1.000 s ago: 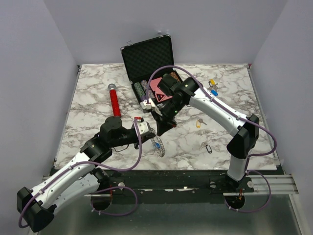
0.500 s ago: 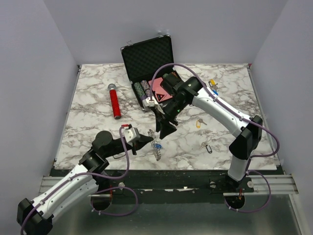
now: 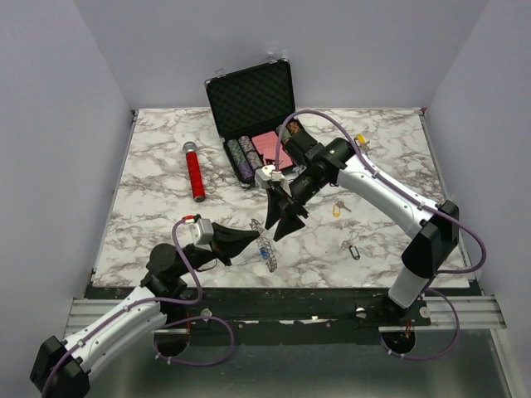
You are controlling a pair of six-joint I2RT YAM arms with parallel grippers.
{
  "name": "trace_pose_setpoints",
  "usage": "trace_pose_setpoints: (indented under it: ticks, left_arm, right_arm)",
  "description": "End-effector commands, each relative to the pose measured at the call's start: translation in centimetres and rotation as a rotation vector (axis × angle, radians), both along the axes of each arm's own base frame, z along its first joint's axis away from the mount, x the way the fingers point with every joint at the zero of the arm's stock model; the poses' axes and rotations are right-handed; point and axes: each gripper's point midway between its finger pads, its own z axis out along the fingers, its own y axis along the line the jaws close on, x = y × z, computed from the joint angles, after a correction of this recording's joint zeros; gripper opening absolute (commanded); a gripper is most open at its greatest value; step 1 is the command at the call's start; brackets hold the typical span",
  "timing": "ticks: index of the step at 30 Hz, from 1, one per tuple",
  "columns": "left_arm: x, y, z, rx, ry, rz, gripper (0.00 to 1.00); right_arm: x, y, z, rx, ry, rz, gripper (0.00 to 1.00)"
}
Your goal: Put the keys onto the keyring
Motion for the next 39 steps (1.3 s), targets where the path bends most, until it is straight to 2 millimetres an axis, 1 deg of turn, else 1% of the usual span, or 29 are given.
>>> trace_pose_setpoints:
  ticks: [1,6,13,16,18,25,26,27,28,29,33,34,36,37,38,39]
  left_arm:
    - [-0.3,0.5,3.1,-0.121,-0.047,0.003,0.00]
    - [-0.4,0.3,3.1,-0.132,-0.029,-0.012,0.00]
    - [0.0,0.1,3.0,-0.135,-0.005,-0.008,0.00]
    - [0.3,0.1,3.0,-0.133,0.005,0.002,0.00]
    - [0.5,0.0,2.9,-0.131,0.011,0.008,0.00]
    - [0.7,0.1,3.1,-0.136,0.010,0.018,0.00]
    - [0.7,0.1,3.1,-0.135,0.011,0.018,0.00]
    - [0.7,0.2,3.1,-0.137,0.010,0.021,0.00]
    - [0.7,0.1,3.0,-0.133,0.012,0.020,0.00]
    - [0.7,0.1,3.2,-0.136,0.009,0.021,0.00]
    - [0.9,0.1,2.7,-0.080,0.012,0.030,0.00]
    - [0.9,0.1,2.5,-0.052,0.011,0.038,0.06]
    - [0.9,0.5,2.6,0.009,-0.001,0.055,0.34]
    - [1.0,0.7,2.3,0.051,-0.002,0.068,0.48]
    - [0.9,0.9,2.4,0.084,-0.016,0.075,0.55]
    - [0.8,1.1,2.2,0.122,-0.015,0.080,0.60]
  right_arm:
    - [-0.1,1.1,0.9,0.080,0.019,0.023,0.52]
    - [0.3,1.6,1.4,0.090,0.018,0.017,0.50]
    - [0.0,2.1,1.4,0.099,0.071,0.028,0.42]
    - [-0.5,2.4,1.3,0.093,0.080,0.036,0.33]
    - [-0.7,2.5,1.1,0.087,0.083,0.041,0.31]
    - [-0.6,2.6,0.8,0.072,0.079,0.032,0.17]
    - [-0.6,2.6,0.8,0.068,0.079,0.029,0.12]
    - [-0.5,2.6,0.7,0.064,0.078,0.024,0.02]
    - [-0.4,2.7,0.6,0.054,0.083,0.015,0.01]
    - [-0.3,2.7,0.6,0.049,0.085,0.007,0.01]
    - [0.2,2.8,0.6,0.005,0.090,-0.029,0.01]
    - [0.2,2.8,0.5,-0.009,0.090,-0.040,0.01]
    - [0.5,2.6,0.2,-0.038,0.077,-0.056,0.01]
    - [0.6,2.5,0.0,-0.050,0.065,-0.057,0.01]
    - [0.7,2.3,-0.1,-0.058,0.052,-0.058,0.01]
    - [0.8,2.1,-0.3,-0.068,0.035,-0.057,0.01]
